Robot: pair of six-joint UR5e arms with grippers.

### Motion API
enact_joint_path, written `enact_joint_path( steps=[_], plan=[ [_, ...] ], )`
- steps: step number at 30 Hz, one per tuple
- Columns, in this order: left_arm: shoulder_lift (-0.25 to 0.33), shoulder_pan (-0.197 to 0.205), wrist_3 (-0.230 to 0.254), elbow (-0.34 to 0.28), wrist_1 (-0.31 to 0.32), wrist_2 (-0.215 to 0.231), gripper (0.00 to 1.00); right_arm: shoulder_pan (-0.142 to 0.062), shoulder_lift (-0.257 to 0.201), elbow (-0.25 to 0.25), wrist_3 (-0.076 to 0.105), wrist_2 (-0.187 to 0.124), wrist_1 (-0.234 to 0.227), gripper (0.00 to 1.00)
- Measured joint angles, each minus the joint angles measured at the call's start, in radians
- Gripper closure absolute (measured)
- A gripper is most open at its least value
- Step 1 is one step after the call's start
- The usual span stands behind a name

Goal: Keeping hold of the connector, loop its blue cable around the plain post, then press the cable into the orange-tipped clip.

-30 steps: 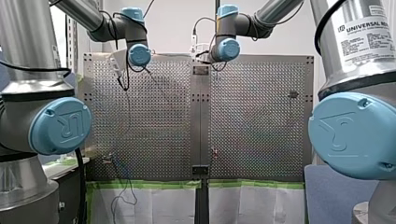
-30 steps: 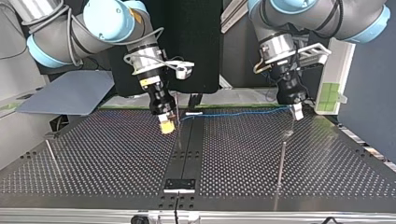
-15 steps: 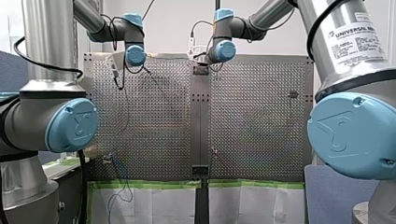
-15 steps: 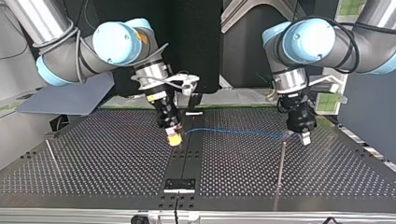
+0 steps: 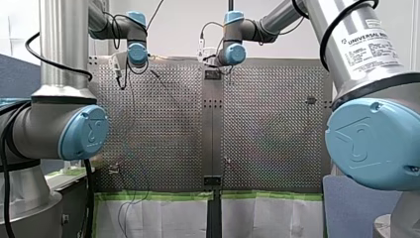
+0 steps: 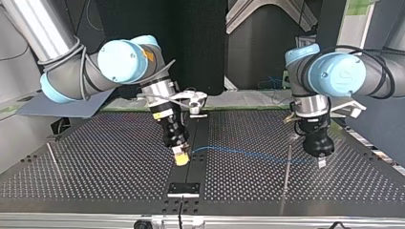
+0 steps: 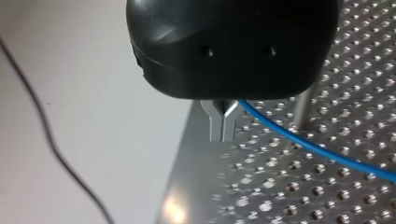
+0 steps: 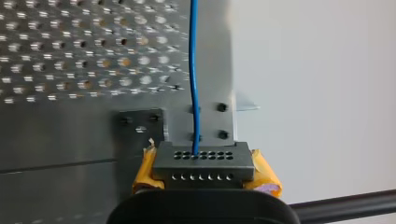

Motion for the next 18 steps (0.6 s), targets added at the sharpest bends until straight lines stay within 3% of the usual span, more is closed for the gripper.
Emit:
enact_joint_path(
  steps=[6, 11, 18],
  plan=[
    [-0.039, 0.008, -0.002, 0.058, -0.026, 0.035, 1.00, -0.006, 0.010, -0.055, -0.002, 0.006, -0.007, 1.00],
    [-0.065, 0.030, -0.017, 0.099, -0.026, 0.024, 1.00, -0.007, 0.028, -0.098, -0.010, 0.014, -0.002, 1.00],
    [-0.075, 0.055, -0.030, 0.164, -0.028, 0.019, 1.00, -0.007, 0.044, -0.112, -0.024, 0.022, 0.008, 1.00]
  ],
)
